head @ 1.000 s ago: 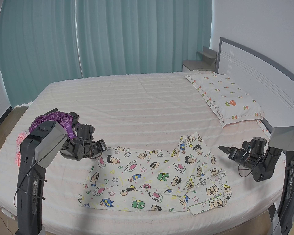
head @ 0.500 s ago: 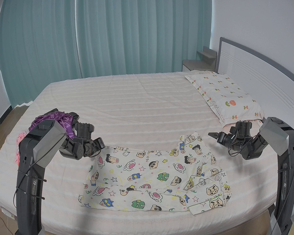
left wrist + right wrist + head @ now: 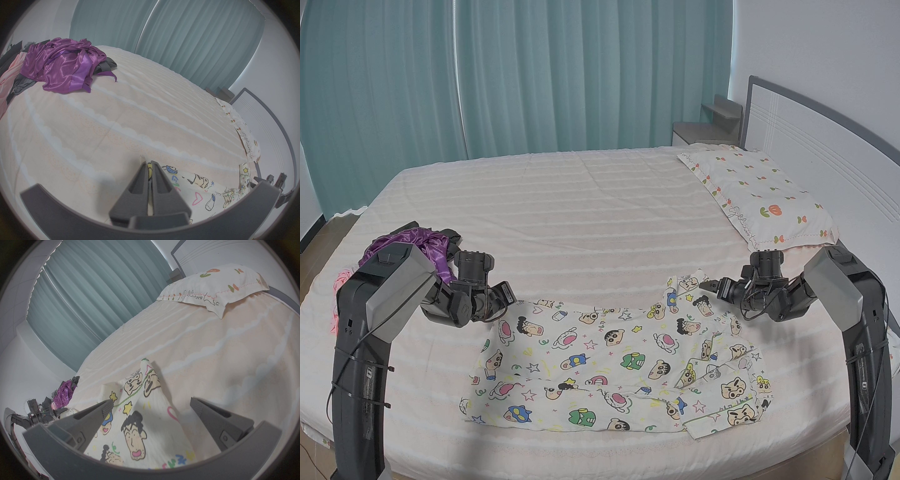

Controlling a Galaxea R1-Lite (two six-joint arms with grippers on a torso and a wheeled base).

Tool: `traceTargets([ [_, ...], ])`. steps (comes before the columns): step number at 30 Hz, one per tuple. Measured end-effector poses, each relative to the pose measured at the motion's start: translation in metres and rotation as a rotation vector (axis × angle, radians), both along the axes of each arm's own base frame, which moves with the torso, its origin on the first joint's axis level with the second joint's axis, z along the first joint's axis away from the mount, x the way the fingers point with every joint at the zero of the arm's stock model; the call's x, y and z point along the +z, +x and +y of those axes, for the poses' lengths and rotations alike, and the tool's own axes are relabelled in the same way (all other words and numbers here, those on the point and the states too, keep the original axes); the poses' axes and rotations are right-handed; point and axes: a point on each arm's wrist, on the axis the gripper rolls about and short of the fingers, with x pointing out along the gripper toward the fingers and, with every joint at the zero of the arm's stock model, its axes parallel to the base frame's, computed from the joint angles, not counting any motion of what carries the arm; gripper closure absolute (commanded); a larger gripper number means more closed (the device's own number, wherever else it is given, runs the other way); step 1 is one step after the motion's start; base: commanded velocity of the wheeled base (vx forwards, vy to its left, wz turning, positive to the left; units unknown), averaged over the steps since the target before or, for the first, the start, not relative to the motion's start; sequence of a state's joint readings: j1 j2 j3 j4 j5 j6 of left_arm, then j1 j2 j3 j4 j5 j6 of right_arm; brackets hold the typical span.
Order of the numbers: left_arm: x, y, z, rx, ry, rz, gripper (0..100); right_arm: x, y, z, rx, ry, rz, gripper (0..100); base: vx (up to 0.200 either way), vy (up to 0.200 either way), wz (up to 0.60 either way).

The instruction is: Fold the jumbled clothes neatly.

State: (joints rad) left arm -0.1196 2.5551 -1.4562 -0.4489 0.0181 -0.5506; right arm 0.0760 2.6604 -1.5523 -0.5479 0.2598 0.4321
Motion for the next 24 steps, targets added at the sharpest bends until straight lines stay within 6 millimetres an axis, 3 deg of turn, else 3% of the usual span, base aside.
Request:
traceTargets([
  [7, 0.0, 0.0, 0.0, 0.001, -0.001, 0.001, 100, -0.014, 0.004, 0.008, 0.022, -0.028, 0.006, 0, 0.0, 0.0, 0.0],
  [8, 0.0, 0.0, 0.0, 0.001, -0.002, 0.001, 100, -0.016, 0.004, 0.008, 0.024, -0.029, 0.008, 100, 0.0, 0.0, 0.0],
  [18, 0.001, 0.0, 0.0, 0.009, -0.011, 0.0, 100, -0.023, 0.004, 0.01, 0.006, -0.044, 0.025, 100, 0.0, 0.0, 0.0],
  [24, 0.003, -0.002, 0.0, 0.012, -0.011, 0.002, 100, -0.017, -0.001, 0.006, 0.006, -0.041, 0.025, 100, 0.0, 0.0, 0.0],
])
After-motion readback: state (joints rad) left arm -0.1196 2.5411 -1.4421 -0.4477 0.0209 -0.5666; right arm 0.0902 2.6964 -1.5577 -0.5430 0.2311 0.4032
